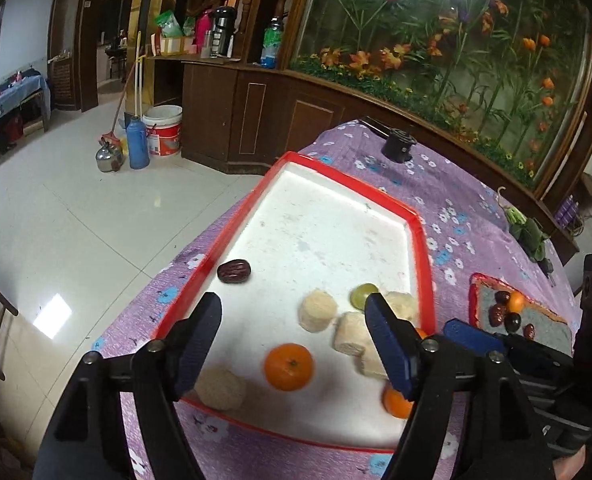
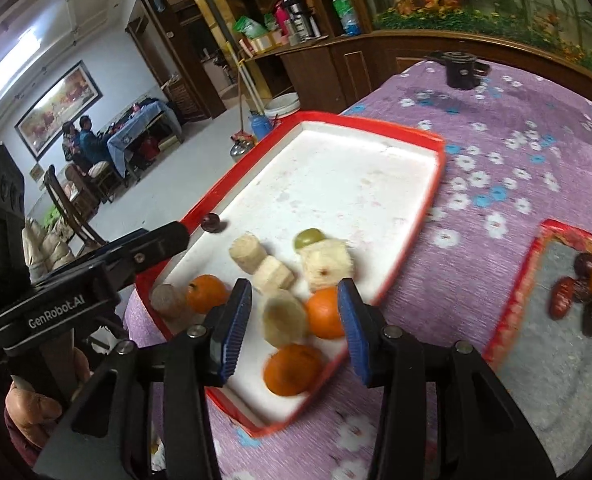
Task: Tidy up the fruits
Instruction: 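Drop the cube into the tray with the right gripper while the left gripper drops the date there, then grasp a green grape with the right gripper while the left gripper grasps a red date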
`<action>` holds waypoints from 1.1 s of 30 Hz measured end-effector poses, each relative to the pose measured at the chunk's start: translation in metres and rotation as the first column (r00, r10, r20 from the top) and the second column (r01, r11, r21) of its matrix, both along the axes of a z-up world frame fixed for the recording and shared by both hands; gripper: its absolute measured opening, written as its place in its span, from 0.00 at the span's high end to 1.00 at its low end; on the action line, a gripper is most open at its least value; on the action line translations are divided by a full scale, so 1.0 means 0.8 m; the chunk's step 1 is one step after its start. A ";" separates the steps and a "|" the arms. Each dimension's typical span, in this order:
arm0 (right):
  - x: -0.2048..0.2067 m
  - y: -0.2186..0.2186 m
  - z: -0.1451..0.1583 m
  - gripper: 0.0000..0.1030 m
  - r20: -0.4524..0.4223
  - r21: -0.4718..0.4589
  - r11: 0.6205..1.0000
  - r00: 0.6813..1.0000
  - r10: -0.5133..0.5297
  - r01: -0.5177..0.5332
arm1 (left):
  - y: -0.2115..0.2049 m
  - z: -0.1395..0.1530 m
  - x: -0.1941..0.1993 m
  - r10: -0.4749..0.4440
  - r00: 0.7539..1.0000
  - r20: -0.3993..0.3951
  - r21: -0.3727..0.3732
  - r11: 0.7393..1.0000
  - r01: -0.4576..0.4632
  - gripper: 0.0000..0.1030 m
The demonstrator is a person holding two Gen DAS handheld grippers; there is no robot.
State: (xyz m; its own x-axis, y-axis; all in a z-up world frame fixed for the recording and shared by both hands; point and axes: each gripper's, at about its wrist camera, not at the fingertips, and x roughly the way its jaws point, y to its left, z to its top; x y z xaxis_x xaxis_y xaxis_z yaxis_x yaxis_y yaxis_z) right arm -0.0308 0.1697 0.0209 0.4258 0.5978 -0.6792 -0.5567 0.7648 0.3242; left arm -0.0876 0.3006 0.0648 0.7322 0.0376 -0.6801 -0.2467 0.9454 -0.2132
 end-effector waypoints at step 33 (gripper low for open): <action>0.030 -0.263 -0.053 0.54 -0.001 -0.117 0.925 0.931 -0.365 0.362 | -0.262 -0.035 0.124 -0.539 0.830 -0.143 0.138 0.819 0.556 0.32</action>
